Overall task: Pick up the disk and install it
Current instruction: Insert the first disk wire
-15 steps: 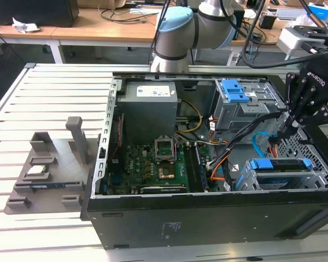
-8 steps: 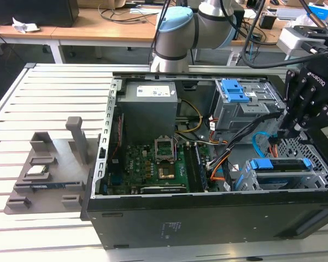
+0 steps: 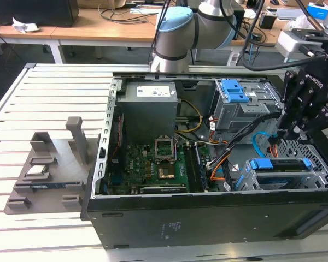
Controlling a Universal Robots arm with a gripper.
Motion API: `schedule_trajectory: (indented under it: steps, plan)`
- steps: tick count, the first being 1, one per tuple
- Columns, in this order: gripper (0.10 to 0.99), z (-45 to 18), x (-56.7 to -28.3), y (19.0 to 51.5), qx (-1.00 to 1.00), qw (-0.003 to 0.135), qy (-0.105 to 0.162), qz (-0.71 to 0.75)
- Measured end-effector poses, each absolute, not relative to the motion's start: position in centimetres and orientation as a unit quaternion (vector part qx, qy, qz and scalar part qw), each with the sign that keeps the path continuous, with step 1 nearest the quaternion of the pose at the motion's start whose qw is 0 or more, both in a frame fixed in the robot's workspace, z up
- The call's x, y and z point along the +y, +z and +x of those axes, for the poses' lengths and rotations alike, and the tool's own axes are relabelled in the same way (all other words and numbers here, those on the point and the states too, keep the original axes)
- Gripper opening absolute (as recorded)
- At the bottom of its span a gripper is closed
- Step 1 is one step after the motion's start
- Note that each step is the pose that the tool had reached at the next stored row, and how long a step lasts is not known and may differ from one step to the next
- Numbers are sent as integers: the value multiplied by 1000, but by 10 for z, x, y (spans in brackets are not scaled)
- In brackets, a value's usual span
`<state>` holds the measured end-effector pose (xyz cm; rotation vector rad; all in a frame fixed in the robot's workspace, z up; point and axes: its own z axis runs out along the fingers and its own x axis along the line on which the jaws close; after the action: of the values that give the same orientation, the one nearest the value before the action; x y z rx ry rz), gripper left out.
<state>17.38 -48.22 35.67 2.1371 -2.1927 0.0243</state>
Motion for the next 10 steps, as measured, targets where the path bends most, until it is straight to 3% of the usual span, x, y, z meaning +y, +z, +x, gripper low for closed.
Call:
schedule_trajectory:
  steps: [8,10]
  plan:
    - [349,174,-482,352,-716,41,9,697]
    - [216,174,-482,352,-716,41,9,697]
